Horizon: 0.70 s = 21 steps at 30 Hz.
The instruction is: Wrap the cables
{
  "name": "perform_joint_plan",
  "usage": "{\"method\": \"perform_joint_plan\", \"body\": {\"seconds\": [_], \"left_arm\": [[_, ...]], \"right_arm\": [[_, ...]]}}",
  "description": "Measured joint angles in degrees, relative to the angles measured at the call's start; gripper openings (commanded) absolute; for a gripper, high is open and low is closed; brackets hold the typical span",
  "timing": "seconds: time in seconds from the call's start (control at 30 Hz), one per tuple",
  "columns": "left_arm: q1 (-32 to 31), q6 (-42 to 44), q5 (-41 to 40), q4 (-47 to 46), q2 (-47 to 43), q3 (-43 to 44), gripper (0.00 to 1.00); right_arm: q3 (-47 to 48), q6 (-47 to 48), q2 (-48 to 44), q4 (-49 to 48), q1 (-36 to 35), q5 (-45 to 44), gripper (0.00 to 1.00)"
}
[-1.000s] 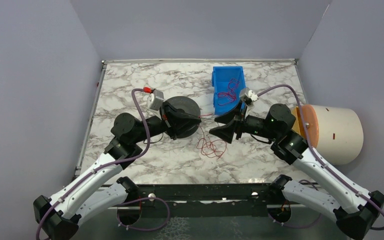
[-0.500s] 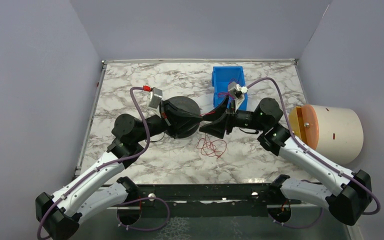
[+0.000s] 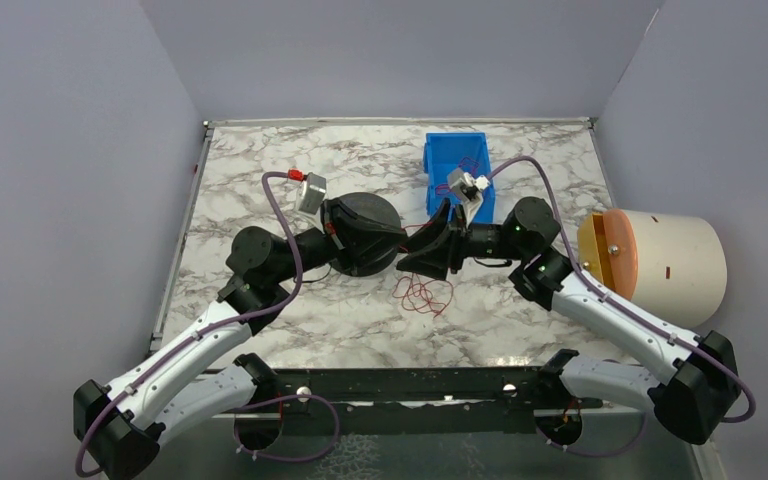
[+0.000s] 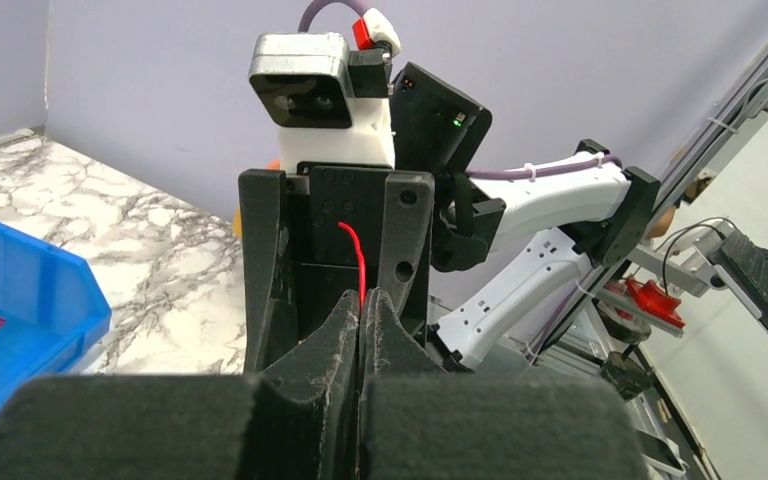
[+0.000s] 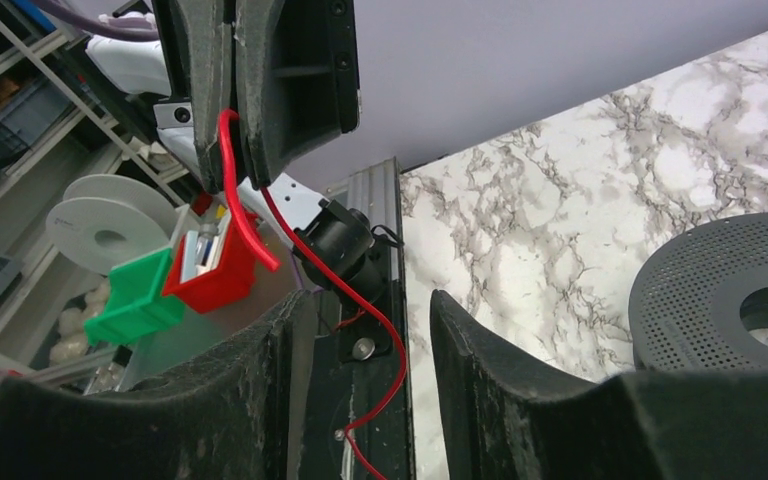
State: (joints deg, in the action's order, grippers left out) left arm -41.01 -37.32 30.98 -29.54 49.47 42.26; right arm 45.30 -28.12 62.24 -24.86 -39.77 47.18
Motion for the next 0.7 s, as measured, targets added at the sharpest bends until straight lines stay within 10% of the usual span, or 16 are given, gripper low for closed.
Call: {"method": "perform_joint_plan", "body": {"seconds": [0.27, 0.43, 0.7], "left_arm": [[-0.2, -0.2, -0.4, -1.0, 0.8, 0.0, 0.00], [-0.3, -0.2, -0.7, -1.1, 0.9, 0.0, 0.01], [-0.4, 0.1, -2.8, -1.2, -0.7, -1.0, 0.46]], "right_arm": [[-0.1, -0.2, 0.6, -0.3, -0.1, 1.0, 0.03], [-0.1, 0.2, 0.5, 0.2, -0.3, 1.3, 0.01], [0.0, 2.5, -1.8, 3.8, -0.3, 1.1, 0.01]]}}
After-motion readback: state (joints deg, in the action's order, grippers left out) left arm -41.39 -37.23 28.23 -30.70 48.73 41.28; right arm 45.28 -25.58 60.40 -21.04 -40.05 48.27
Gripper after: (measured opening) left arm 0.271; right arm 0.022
